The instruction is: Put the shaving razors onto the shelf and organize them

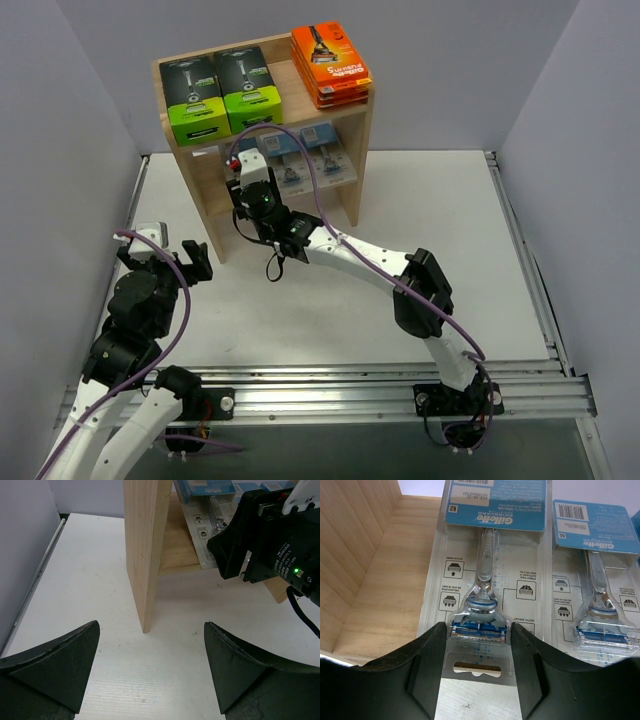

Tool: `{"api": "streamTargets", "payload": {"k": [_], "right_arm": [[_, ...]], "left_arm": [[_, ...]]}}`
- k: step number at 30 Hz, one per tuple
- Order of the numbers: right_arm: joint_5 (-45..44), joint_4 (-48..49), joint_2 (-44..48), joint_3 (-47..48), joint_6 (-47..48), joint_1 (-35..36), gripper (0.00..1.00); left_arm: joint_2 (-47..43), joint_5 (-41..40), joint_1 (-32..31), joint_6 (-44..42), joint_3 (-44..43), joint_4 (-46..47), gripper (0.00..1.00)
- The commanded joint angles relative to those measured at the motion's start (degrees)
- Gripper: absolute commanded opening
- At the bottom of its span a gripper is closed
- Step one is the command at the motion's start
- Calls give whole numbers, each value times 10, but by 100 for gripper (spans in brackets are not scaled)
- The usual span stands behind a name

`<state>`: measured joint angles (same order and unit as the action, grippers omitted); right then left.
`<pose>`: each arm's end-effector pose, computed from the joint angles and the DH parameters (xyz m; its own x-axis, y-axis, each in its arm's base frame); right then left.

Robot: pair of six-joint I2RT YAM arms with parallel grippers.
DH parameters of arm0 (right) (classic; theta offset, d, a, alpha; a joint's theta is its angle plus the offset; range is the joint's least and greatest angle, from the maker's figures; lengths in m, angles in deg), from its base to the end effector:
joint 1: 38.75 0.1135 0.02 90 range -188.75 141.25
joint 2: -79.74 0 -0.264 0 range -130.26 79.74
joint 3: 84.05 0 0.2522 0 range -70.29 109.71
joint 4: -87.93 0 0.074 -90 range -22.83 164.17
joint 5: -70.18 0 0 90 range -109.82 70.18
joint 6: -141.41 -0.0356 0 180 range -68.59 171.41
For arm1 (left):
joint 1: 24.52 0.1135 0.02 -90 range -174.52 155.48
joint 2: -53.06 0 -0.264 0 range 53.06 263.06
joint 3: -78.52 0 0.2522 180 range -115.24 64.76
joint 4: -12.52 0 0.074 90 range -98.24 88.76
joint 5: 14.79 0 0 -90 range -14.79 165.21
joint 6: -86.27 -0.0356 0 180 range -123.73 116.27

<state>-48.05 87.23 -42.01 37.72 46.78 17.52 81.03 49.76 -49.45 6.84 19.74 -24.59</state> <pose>0.3008 0.4202 0.3368 -0.0445 0.0614 -0.9971 -0.4680 0.8805 0.0751 0.1052 -0.0321 0.3548 -0.0966 -0.1378 -0.9857 -0.0249 0.9904 -0.1360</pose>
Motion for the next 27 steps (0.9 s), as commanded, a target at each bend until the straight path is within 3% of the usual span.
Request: {"api": "streamTargets", "payload": {"k": [1, 8, 15, 22, 27], "right_arm": [[-7, 27, 2, 26, -5, -5, 0], [-9, 29, -4, 28, -11, -8, 4], [-13, 28, -8, 34, -16, -13, 43], [-16, 19, -3, 50, -9, -13, 57], [-17, 13, 5, 55, -9, -13, 60]], "left_arm": [[-1, 4, -4, -6, -2, 24, 94], [0, 4, -6, -7, -2, 23, 94], [1, 3, -6, -8, -2, 23, 94], [2, 2, -6, -9, -1, 24, 94], [2, 1, -6, -9, -1, 23, 94]]}}
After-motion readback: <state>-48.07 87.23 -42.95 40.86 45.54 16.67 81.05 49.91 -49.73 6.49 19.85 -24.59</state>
